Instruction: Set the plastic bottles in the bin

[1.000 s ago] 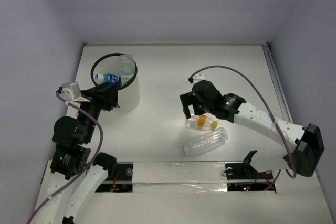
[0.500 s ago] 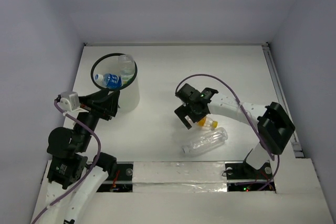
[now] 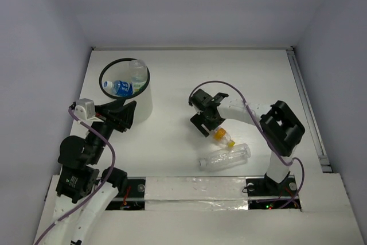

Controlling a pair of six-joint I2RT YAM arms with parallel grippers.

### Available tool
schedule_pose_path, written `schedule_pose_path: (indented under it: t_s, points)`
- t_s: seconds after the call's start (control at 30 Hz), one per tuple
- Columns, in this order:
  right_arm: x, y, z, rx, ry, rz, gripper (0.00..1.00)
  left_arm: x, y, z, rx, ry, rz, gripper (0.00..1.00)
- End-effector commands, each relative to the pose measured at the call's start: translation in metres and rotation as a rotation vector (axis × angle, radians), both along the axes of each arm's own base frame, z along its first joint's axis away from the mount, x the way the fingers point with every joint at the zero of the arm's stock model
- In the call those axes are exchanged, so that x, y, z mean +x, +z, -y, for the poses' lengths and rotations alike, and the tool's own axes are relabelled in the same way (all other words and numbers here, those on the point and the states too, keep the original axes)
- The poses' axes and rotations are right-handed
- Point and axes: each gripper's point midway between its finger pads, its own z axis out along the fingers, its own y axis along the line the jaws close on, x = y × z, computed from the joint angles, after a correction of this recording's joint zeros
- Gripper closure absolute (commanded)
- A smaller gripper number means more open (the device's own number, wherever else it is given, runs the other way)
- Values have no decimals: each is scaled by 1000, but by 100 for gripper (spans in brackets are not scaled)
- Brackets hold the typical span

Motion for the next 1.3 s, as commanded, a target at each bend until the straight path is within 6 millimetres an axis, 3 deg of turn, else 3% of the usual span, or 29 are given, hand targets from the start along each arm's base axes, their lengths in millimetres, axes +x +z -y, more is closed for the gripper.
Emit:
schedule_pose_path:
  t_s: [0.0,0.1,0.23,0.33,0.47,0.57,0.6,0.67,0.77,0.8,0.83,0.87,0.9,0.93,0.97,1.03,1.07,1.1,1.13,1.17,1.2,1.27]
  points:
    - [33,14,-15,46,24,99,17,-1,7,3,5,-15,46,54]
    - [47,20,-11,51,3,144,41,0,5,2,7,-12,41,54]
    - [73,51,-3,67,-51,290,43,0,4,1,9,-5,40,54]
    - [90,96,-3,118,-103,432,45,0,4,1,6,-1,41,55]
    - [96,181,-19,350,-151,581,53,0,5,-6,-10,33,41,55]
    - [85,274,-50,671,-98,690,52,-2,9,-12,-28,57,53,55]
    - [69,304,-67,785,-39,703,52,-1,10,-17,-38,88,52,55]
    - [57,362,-92,982,27,759,52,-2,11,-23,-54,113,57,56]
    - [44,419,-128,1173,104,829,52,-4,14,-37,-79,181,65,56]
    - [36,447,-139,1248,149,848,52,-5,15,-41,-87,200,70,56]
    - [38,448,-165,1283,179,837,52,-6,17,-47,-98,231,72,56]
    - [35,457,-179,1314,216,838,52,-9,20,-51,-109,239,87,56]
    - [31,489,-186,1380,248,888,52,-10,21,-54,-115,256,95,56]
    - [30,499,-198,1413,274,895,52,-11,21,-57,-121,269,98,56]
    - [41,477,-230,1397,296,848,52,-13,22,-61,-125,284,106,56]
    - [45,479,-256,1425,330,834,52,-12,20,-65,-124,306,98,56]
    - [40,508,-261,1481,351,871,51,-11,19,-65,-121,309,94,56]
    - [56,482,-286,1452,353,847,51,-11,18,-66,-120,314,91,56]
    - [55,483,-296,1457,365,856,51,-10,17,-66,-121,320,86,56]
    - [56,503,-295,1494,370,899,51,-11,17,-68,-124,325,88,56]
    - [67,483,-312,1473,370,889,51,-11,16,-69,-124,333,83,56]
    - [74,481,-321,1487,370,917,51,-13,18,-75,-138,360,87,57]
